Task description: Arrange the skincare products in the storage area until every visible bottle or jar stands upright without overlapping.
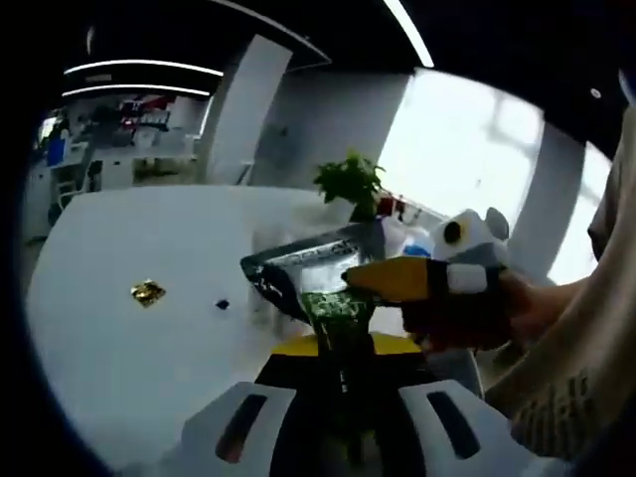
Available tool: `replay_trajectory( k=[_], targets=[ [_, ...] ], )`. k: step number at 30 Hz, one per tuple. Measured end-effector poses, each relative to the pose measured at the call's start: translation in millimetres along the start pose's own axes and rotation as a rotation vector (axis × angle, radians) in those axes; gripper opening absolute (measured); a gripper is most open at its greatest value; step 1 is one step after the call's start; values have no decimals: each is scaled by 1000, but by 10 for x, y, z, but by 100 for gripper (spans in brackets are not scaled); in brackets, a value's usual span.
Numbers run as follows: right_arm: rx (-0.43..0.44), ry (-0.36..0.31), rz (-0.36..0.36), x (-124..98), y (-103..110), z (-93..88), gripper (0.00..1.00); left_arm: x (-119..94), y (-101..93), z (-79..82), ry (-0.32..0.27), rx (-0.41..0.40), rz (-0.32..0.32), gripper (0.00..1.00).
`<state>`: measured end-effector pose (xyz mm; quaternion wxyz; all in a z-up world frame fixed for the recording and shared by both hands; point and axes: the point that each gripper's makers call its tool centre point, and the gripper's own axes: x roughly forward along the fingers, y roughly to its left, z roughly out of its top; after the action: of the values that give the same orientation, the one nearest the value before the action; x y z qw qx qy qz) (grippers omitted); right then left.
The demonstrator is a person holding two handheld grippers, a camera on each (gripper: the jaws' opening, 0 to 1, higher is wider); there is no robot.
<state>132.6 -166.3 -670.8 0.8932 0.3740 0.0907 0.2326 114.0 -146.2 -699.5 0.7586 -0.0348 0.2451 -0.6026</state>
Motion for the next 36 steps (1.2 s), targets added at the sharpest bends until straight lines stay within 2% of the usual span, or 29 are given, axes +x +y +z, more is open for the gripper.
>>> replay_trajectory(
  k=[1, 8, 11, 18, 23, 29, 31, 35, 36],
  targets=[
    [23, 1, 12, -8, 12, 2, 13, -12, -1, 3, -3, -4, -1, 15],
    [38, 15, 37, -23, 45, -19, 9, -31, 3, -12, 5, 0, 4, 20],
    [48, 20, 43, -35, 60, -27, 7, -41, 15, -9, 9, 21, 20, 27],
    [57, 37, 45, -75, 71, -26, 4, -137, 30, 66, -6, 3, 44, 42],
    [51, 46, 47, -116, 59, 10, 1, -269, 124, 109, -15, -9, 60, 38],
    [90, 19, 100, -169, 160, 108, 1, -368, 198, 145, -32, -31, 58, 40],
    [114, 14, 127, -189, 210, 128, 1, -389, 200, 168, -46, -62, 37, 42],
    [157, 1, 197, -236, 351, 192, 1, -410, 76, 216, -51, -141, -90, 46],
    [165, -4, 237, -253, 453, 210, 1, -416, 47, 253, -67, -183, -130, 46]
  ],
)
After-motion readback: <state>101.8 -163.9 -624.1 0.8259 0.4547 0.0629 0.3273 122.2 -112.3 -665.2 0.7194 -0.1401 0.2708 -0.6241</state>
